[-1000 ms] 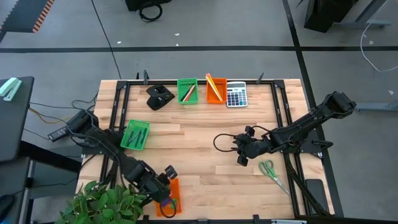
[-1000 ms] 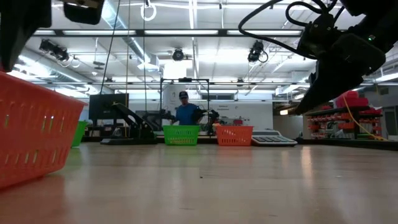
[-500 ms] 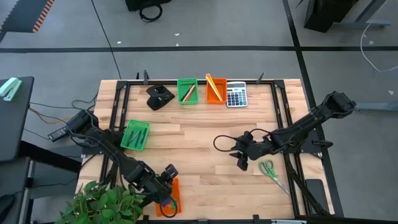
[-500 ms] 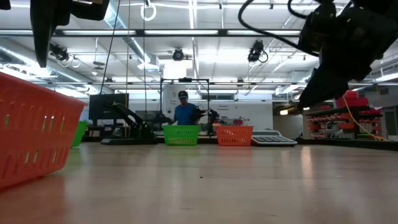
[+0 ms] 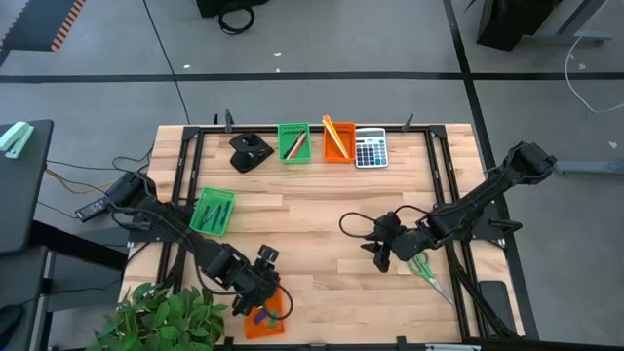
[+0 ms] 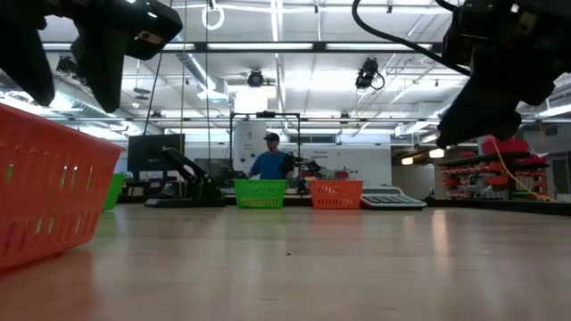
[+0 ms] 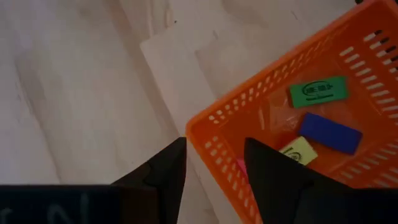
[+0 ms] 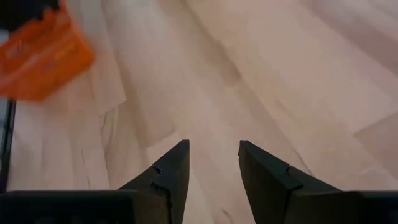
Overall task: Sort crayons/erasers/pens/pencils in bins
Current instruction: Return to Home Position
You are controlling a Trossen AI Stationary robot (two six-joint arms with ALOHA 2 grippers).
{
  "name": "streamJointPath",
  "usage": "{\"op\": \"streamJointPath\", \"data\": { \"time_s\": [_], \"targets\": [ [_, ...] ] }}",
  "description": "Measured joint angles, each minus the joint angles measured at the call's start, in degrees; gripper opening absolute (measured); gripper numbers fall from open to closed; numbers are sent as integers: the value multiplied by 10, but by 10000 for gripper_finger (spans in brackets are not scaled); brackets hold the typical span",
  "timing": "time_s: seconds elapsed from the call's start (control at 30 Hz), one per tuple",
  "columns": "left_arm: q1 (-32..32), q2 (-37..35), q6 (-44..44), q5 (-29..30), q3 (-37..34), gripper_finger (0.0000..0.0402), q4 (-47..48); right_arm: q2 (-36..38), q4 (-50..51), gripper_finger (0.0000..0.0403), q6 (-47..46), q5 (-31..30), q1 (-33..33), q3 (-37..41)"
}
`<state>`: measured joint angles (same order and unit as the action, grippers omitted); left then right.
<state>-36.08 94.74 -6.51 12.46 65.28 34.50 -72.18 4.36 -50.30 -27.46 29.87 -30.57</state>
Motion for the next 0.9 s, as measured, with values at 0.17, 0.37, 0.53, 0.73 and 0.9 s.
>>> {"op": "streamJointPath", "data": {
  "time_s": [0.17,0.37,0.53,0.73,0.9],
  "targets": [
    [26,0,58,97,0,149,-86,0,-41,145,-19,-68,0,0],
    [88,1,117,105,0,118,-325,0,-82,145,-7,-132,0,0],
    [131,1,146,19,0,97,-398,0,-84,145,-7,-132,-4,0],
    [162,1,98,-5,0,75,-400,0,-84,145,-3,-132,-4,0],
    [171,1,84,4,0,60,-404,0,-84,145,15,-133,-5,0]
  ]
}}
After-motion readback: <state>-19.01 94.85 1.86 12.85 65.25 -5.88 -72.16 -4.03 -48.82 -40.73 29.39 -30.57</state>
